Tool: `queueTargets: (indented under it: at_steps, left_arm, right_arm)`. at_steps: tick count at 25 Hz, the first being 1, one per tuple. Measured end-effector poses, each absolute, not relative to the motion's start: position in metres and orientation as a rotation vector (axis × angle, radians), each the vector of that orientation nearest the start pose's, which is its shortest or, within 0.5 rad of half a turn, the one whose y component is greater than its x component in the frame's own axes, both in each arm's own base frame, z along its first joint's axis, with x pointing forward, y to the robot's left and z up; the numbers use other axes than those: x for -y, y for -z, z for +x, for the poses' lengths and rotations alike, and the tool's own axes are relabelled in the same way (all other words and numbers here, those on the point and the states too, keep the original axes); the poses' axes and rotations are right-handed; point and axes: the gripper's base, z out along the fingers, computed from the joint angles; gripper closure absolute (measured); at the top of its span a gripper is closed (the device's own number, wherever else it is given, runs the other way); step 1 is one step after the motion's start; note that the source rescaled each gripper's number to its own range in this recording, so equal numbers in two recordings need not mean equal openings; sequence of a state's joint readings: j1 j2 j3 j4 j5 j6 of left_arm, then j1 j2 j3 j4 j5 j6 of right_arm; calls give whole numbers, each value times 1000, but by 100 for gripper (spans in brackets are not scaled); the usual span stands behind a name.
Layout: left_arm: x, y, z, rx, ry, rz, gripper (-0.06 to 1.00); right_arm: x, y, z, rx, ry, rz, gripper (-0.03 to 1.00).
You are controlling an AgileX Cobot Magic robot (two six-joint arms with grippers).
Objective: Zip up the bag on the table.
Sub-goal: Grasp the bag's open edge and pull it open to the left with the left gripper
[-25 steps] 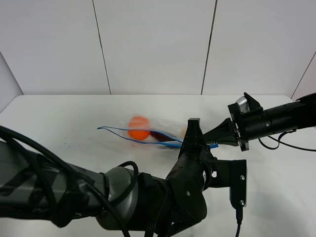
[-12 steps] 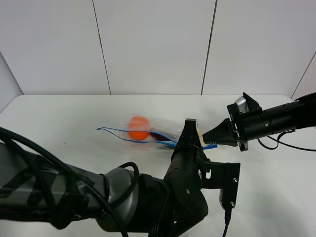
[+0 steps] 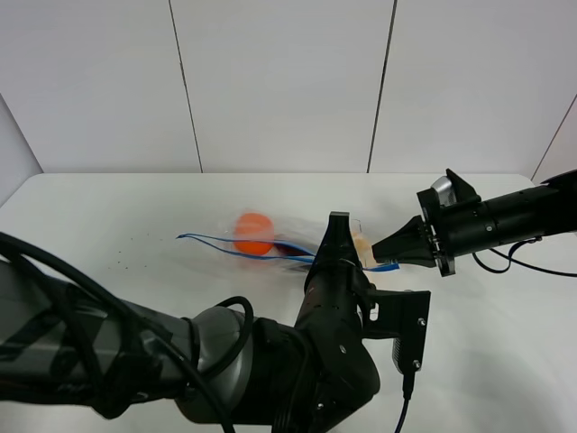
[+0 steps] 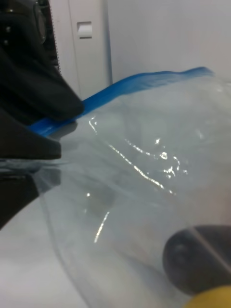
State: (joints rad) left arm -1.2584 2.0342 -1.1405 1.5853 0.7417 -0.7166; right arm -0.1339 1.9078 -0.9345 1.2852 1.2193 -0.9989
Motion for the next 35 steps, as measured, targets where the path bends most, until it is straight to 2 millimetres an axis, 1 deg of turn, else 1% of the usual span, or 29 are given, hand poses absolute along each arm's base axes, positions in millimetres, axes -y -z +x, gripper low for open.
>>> queueTargets:
  at_steps: [5, 9, 12, 15, 19, 22, 24, 29, 33, 35]
  left_arm:
    - [350, -135, 178, -1357, -689, 1768, 94]
    - [343, -129, 177, -1362, -710, 1790, 94]
    - [336, -127, 180, -1385, -729, 1782, 94]
    - [321, -132, 187, -1420, -732, 1770, 94]
    - [293, -142, 200, -1479, -757, 1733, 94]
    - [274, -145, 205, -1502, -780, 1728, 94]
    - [265, -145, 206, -1508, -793, 1733, 94]
    - [250, -138, 205, -1536, -810, 1748, 94]
    - [242, -133, 205, -1556, -815, 1760, 94]
    - [239, -132, 208, -1584, -813, 1738, 94]
  right_arm:
    - [-24, -155, 313, -2548, -1535, 5, 97]
    - [-23, -155, 313, -2551, -1532, 4, 97]
    - [-23, -154, 313, -2552, -1528, 4, 97]
    - [-23, -154, 313, -2553, -1526, 5, 97]
    - [-23, -154, 313, -2549, -1526, 3, 97]
    - [-23, -155, 314, -2545, -1527, 5, 97]
    - [-23, -155, 314, -2545, -1527, 2, 97]
    - [-23, -155, 314, -2545, -1526, 2, 97]
    - [-23, -155, 314, -2545, -1526, 1, 97]
    - [-23, -155, 314, -2545, -1526, 1, 97]
